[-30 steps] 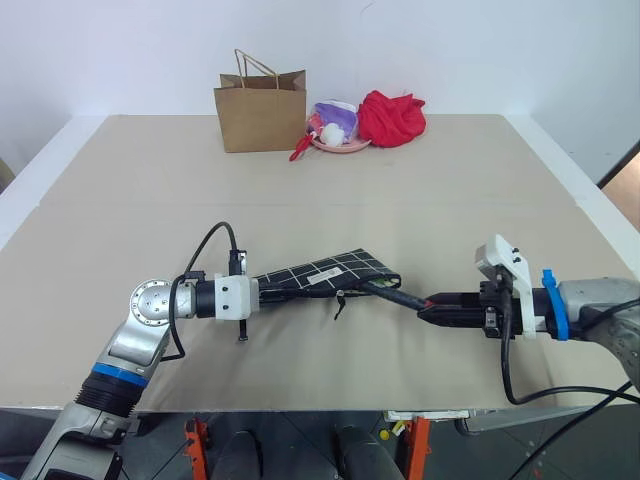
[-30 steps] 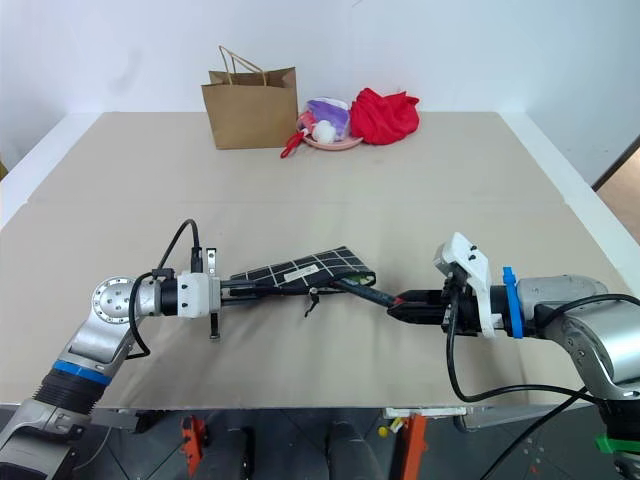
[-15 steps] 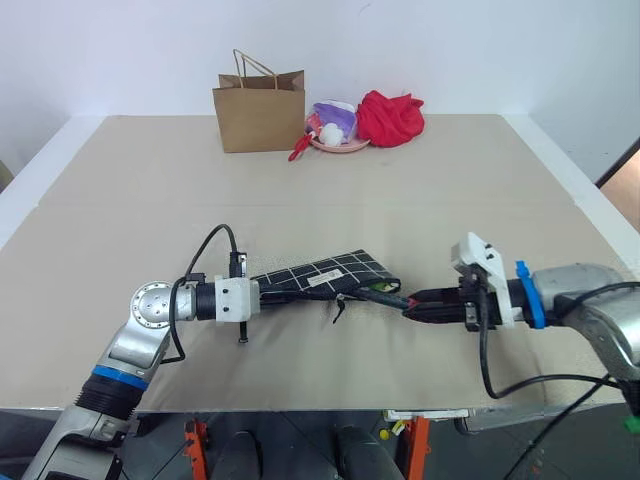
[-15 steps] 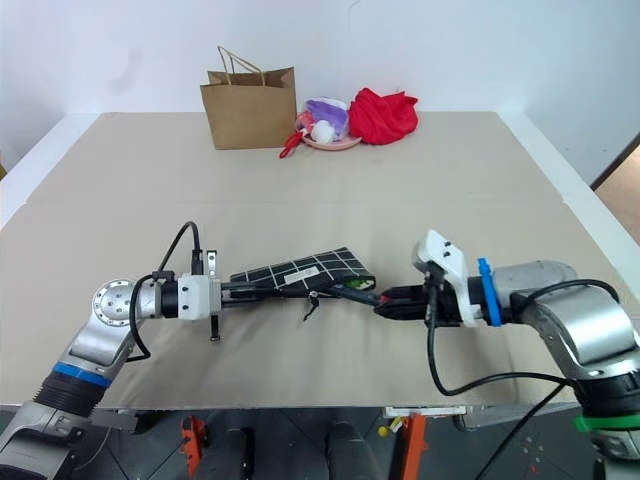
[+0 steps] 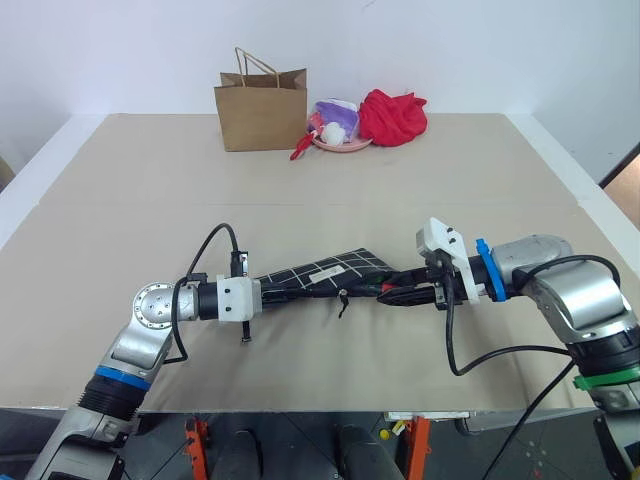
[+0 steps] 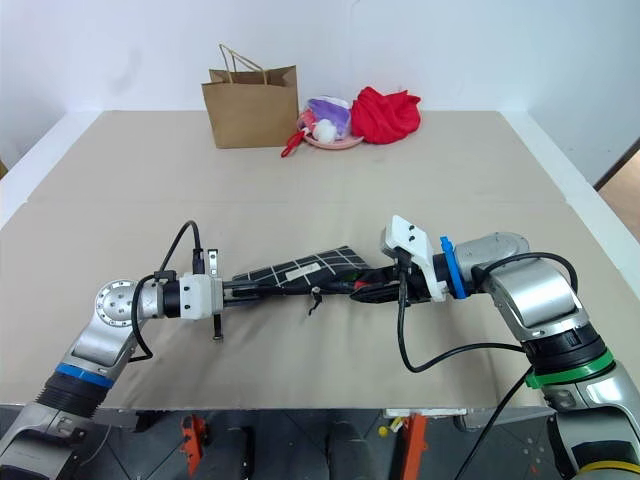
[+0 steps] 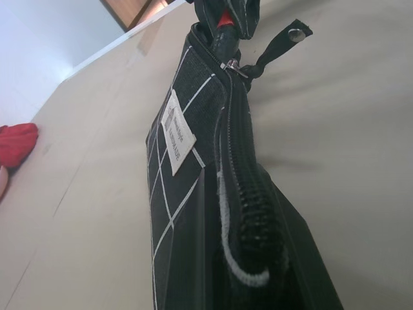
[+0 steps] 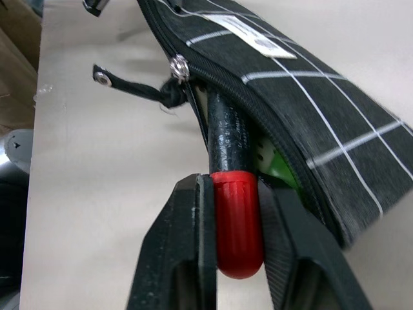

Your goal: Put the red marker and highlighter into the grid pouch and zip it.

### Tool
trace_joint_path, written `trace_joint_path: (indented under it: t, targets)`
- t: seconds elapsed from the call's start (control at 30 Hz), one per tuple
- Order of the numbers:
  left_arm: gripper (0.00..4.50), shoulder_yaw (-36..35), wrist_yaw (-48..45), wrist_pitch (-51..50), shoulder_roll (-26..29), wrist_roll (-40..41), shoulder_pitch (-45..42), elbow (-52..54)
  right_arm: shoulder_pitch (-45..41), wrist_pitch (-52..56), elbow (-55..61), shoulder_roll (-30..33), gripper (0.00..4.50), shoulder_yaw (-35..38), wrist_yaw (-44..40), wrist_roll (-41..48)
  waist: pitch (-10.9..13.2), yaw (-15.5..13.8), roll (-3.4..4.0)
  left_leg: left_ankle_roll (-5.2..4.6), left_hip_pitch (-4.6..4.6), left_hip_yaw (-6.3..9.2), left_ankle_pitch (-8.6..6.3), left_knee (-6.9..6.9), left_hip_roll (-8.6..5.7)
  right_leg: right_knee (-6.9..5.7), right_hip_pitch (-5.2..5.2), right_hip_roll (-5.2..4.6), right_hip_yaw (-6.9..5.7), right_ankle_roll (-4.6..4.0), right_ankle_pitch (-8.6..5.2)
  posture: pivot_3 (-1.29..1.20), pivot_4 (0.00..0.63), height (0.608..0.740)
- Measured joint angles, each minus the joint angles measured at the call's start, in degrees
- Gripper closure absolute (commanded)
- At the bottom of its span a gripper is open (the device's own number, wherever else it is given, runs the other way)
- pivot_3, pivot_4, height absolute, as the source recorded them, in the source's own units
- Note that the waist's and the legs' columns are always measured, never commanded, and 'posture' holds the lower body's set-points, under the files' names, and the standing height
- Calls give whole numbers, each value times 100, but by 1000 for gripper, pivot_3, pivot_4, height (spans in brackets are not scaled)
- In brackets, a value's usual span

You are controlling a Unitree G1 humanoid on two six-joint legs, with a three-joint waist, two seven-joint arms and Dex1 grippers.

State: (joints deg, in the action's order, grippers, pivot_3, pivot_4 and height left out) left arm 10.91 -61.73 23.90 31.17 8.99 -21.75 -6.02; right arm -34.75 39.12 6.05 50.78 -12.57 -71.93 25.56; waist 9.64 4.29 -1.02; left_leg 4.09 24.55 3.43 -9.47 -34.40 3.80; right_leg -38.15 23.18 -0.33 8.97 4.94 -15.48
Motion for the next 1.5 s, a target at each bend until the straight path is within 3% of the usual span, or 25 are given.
trace_joint_path:
  t: [0.17, 0.4, 0.57, 0.97, 1.13, 1.23, 1.3, 1.33, 1.4, 1.43, 1.5]
  targets:
    - [4500, 6, 19, -20, 2, -2, 75, 61, 189, -314, 107, 257, 42, 50, -430, -6, 0, -7, 1, -1, 1, 0, 0, 1, 0, 0, 0, 0, -1, 1, -2, 0, 150, 740]
    - [4500, 9, 17, -44, 44, -1, 161, 173, 965, -533, 349, 675, 42, 672, -759, 246, 0, -13, 1, -1, -2, 0, -1, 0, 0, 0, -2, 0, -1, 0, -2, 0, 150, 740]
    - [4500, 7, 9, -70, 82, 5, 156, 183, 1244, -1243, 900, 130, 42, 1325, -532, 521, 0, 27, 1, -1, -12, 1, 0, -1, 1, -2, -7, 3, -1, 0, 3, 0, 150, 740]
    - [4500, -24, -9, -874, -40, 495, -27, 336, 1218, -4161, 247, -1209, 42, 541, -281, -805, 1, 6, 1, 4, -8, 1, 3, -3, 0, -1, -8, 2, -1, 4, 6, 0, 150, 740]
    - [4500, -24, -11, -944, -41, 507, -27, 434, 1152, -4692, 17, -1469, 42, 389, -206, -1004, 1, 4, 1, 4, -8, 2, 3, -2, 0, -2, -9, 2, -1, 4, 6, 0, 150, 740]
    - [4500, -24, -10, -943, -41, 506, -27, 436, 1132, -5054, -119, -1566, 1481, 340, -197, -1029, 1, 3, 1, 4, -9, 2, 3, -3, 0, -2, -11, 2, -1, 3, 6, 0, 150, 740]
    - [4500, -24, -10, -943, -41, 505, -27, 435, 1114, -5118, -127, -1570, 2130, 340, -191, -1028, 1, 2, 1, 4, -10, 2, 3, -3, 0, -2, -11, 2, -1, 2, 7, 0, 150, 740]
    - [4500, -24, -9, -941, -41, 502, -26, 435, 1109, -5170, -143, -1580, 2804, 340, -185, -1028, 1, 2, 1, 4, -10, 2, 3, -3, 0, -2, -12, 2, -1, 2, 7, 0, 150, 740]
    - [4500, -24, -6, -938, -41, 497, -25, 436, 1079, -5384, -238, -1640, 3577, 339, -166, -1029, 1, 3, 1, 4, -12, 2, 3, -2, 0, -2, -12, 2, -1, 2, 7, 0, 150, 740]
    - [4500, -24, -5, -937, -41, 495, -25, 437, 1066, -5469, -291, -1655, 4217, 339, -166, -1029, 1, 3, 1, 4, -12, 2, 3, -3, 0, -2, -14, 2, -1, 2, 7, 0, 150, 740]
    - [4500, -24, -5, -937, -41, 495, -22, 437, 1065, -5572, -348, -1662, 4435, 336, -165, -1033, 1, 2, 1, 4, -12, 2, 3, -3, 0, -2, -15, 2, -1, 2, 7, 0, 150, 740]
